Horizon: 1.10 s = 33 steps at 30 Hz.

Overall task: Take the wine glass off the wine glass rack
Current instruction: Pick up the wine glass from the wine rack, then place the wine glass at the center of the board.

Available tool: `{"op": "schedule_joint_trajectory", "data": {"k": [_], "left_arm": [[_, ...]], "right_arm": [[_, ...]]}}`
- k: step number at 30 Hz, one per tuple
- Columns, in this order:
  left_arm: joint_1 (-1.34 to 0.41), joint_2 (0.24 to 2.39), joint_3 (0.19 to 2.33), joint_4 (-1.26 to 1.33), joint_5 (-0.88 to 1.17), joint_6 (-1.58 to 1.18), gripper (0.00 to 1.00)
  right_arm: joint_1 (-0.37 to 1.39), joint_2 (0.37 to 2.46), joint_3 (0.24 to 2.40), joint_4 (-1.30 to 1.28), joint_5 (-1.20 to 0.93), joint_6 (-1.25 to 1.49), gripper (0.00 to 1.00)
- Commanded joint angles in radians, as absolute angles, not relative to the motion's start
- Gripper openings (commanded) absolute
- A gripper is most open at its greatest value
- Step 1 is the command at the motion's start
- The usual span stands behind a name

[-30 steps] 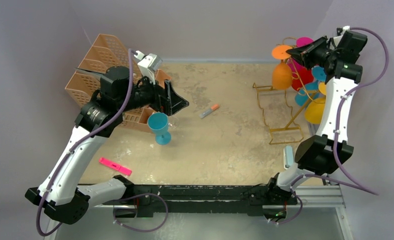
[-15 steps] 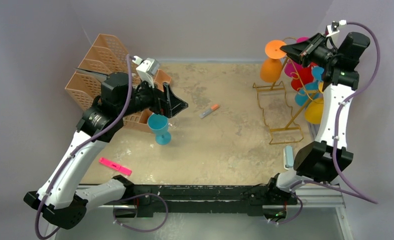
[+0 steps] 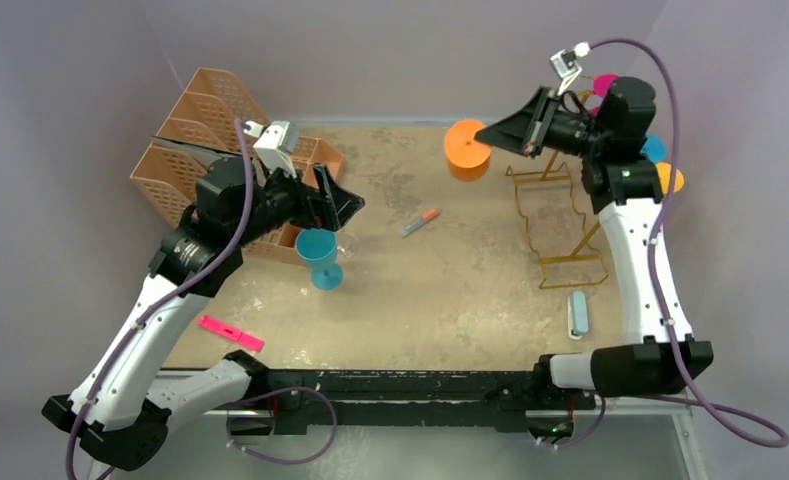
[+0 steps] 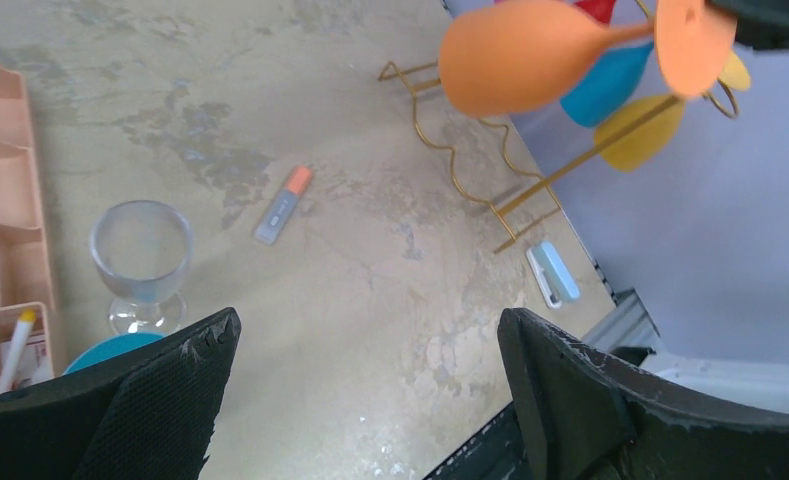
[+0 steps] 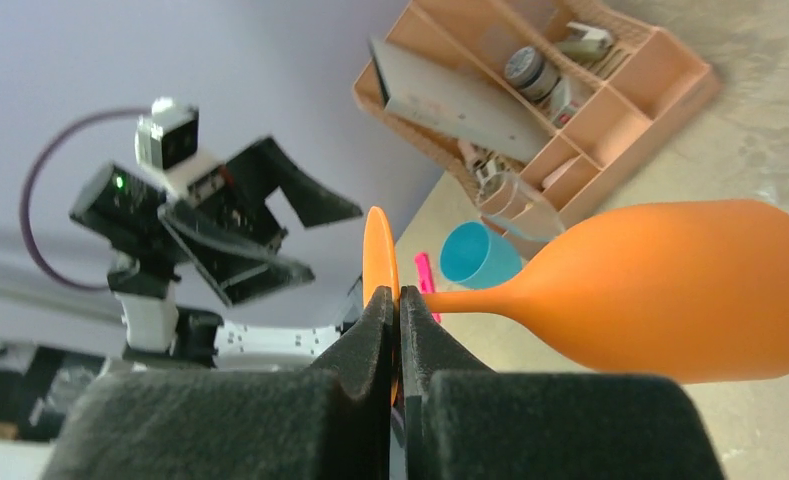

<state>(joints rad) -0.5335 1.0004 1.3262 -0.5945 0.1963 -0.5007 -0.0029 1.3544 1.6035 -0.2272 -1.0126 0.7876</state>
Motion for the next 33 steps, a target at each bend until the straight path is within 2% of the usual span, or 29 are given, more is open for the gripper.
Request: {"op": "schedule_joint_trajectory", "data": {"k": [1,6,11,15,18,21,28,33], "left_arm": [[-0.535,0.940,1.319,-0.572,0.053,-0.541,1.00],[-0.535,0.935,1.335,-0.623,0.051,-0.544,1.00],[-0.523,0.968,1.349,-0.553,0.337,-0.546,1.00],[-0.515,0.984,1.354,-0.599,0.274,-0.523,1.00],[-0.509,1.008,1.361,-0.584,0.386,-0.497,1.00],[-0.508,1.048,1.377,-0.596,0.436,-0.502,0.98],[-0.495,1.087,1.350,-0.534,0.497,-0.544,0.97],[-0.481,1.105,1.365,-0.511,0.571,-0.554,0.97]], "right_arm": [[0.080,1.282,1.507,-0.051,-1.045,0.721,0.00],[0.108,1.217,1.391,0.038,-1.122,0.653,0.00],[0.198,1.159,1.211,0.282,-1.253,0.603,0.00],[0.255,1.110,1.112,0.234,-1.327,0.425,0.00],[0.285,1.059,1.074,0.080,-1.344,0.207,0.00],[0.303,1.016,1.070,-0.101,-1.430,-0.140,0.00],[0.305,1.097,1.267,-0.897,-1.601,-0.947,0.00],[0.305,1.171,1.373,-1.255,-1.605,-1.301,0.00]]}}
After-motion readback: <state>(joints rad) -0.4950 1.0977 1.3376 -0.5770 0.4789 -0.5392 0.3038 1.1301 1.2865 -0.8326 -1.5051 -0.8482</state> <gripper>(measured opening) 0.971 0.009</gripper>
